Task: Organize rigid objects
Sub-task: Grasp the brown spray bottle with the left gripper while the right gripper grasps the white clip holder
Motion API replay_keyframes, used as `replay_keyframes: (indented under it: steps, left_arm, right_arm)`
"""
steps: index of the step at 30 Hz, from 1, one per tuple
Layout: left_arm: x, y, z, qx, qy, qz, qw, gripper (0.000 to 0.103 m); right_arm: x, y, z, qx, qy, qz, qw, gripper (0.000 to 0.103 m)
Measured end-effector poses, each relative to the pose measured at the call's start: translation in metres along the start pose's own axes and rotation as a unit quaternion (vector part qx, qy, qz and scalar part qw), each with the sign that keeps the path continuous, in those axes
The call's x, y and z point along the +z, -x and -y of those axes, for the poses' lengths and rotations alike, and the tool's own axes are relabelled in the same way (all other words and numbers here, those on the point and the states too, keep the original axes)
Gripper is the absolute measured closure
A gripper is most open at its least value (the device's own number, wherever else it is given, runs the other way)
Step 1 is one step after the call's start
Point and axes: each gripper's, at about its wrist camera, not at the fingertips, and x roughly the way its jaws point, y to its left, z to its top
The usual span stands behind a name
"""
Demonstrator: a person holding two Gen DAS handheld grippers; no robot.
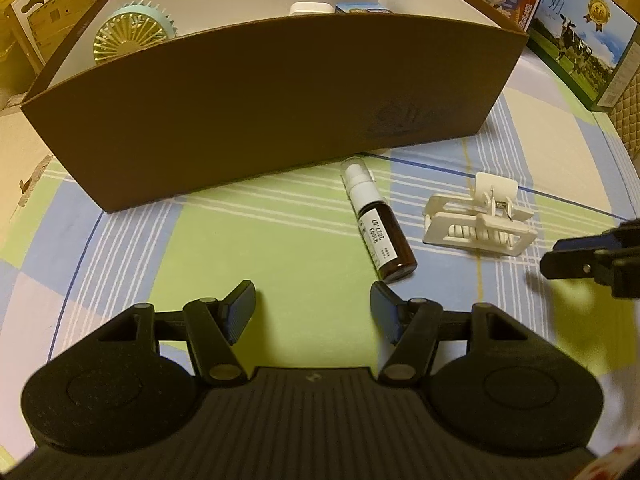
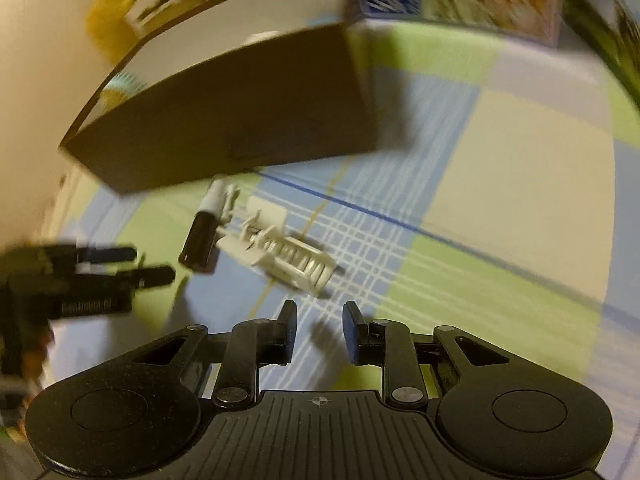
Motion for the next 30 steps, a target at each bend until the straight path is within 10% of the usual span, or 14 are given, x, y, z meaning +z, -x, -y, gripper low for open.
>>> replay_keyframes:
  steps: [3, 14, 20, 30]
  left_arm:
    - [-0.001, 0.002, -0.001, -0.001, 0.004, 0.003, 1.0, 0.043]
    - [-0.002, 0.004, -0.002, -0.008, 0.007, 0.003, 0.9999, 0.043]
    - [0.0, 0.006, -0.001, -0.016, 0.004, 0.005, 0.9998, 0.043]
    - [0.016, 0.01, 0.008, -0.056, 0.0, 0.02, 0.9982, 0.044]
  right_arm:
    - [0.002, 0.002, -0.012, -0.025, 0.072, 0.018, 0.997, 0.051]
    - [0.009, -0.031, -0.031, -0.019, 0.158, 0.034, 0.987, 0.049]
    - [0.004, -0.032, -0.034, -0.018, 0.173, 0.039, 0.984, 0.078]
    - [-0.012, -0.019, -0.026, -0.084, 0.097, 0.051, 0.99, 0.082]
